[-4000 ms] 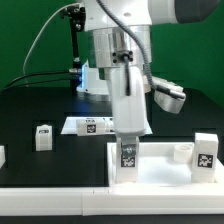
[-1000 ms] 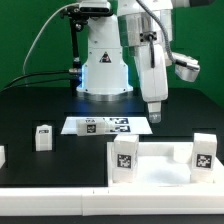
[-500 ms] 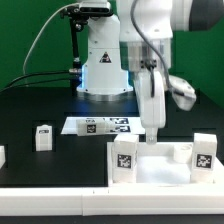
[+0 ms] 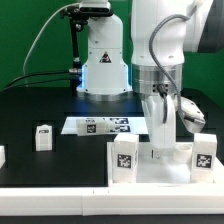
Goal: Assemble square table
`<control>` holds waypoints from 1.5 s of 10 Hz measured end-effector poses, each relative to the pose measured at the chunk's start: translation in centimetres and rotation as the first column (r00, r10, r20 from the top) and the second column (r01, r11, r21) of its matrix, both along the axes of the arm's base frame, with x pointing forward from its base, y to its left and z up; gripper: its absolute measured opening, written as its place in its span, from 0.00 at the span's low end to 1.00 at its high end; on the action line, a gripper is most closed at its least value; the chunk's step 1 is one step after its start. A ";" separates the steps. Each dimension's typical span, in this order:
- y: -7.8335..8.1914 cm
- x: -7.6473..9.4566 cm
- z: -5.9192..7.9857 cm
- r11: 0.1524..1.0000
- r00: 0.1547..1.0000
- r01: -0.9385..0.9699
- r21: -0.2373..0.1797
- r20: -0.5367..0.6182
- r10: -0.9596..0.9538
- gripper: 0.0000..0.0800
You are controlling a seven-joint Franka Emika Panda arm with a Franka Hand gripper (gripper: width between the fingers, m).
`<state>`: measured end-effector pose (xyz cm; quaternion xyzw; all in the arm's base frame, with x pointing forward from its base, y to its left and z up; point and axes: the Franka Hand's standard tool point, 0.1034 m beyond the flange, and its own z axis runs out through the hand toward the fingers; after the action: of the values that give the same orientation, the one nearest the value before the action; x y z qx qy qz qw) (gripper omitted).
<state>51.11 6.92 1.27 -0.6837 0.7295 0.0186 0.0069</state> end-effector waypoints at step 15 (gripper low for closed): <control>-10.2 -3.1 -0.3 0.666 0.666 -0.745 -0.039 0.022 0.746 0.07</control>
Offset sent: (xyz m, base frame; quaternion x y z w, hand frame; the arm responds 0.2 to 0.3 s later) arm 0.0000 0.0000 0.0000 0.0000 0.0000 0.0000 1.0000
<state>48.03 -3.25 0.92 -0.9222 0.3866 -0.0024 0.0028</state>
